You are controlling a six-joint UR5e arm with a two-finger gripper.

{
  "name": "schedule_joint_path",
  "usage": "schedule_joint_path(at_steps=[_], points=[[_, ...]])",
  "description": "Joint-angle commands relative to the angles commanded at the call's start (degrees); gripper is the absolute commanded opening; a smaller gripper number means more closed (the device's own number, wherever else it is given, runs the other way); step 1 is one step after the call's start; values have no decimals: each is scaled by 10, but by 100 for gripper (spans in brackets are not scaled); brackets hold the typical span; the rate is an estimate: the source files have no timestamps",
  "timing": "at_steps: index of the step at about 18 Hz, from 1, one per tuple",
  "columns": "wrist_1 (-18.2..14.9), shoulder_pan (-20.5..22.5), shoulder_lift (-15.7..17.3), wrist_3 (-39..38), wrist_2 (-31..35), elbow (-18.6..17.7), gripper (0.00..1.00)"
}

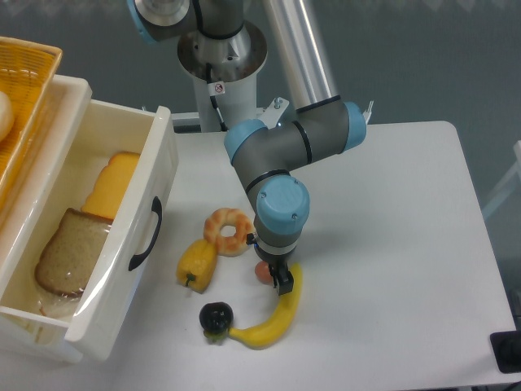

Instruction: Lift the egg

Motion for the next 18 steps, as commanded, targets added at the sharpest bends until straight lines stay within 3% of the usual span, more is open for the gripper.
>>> schedule_joint_path(at_steps=[7,15,18], points=[[1,0,-5,-1,0,0,90],[2,-1,-13,-6,0,7,61],[1,0,-12,-7,0,8,34]])
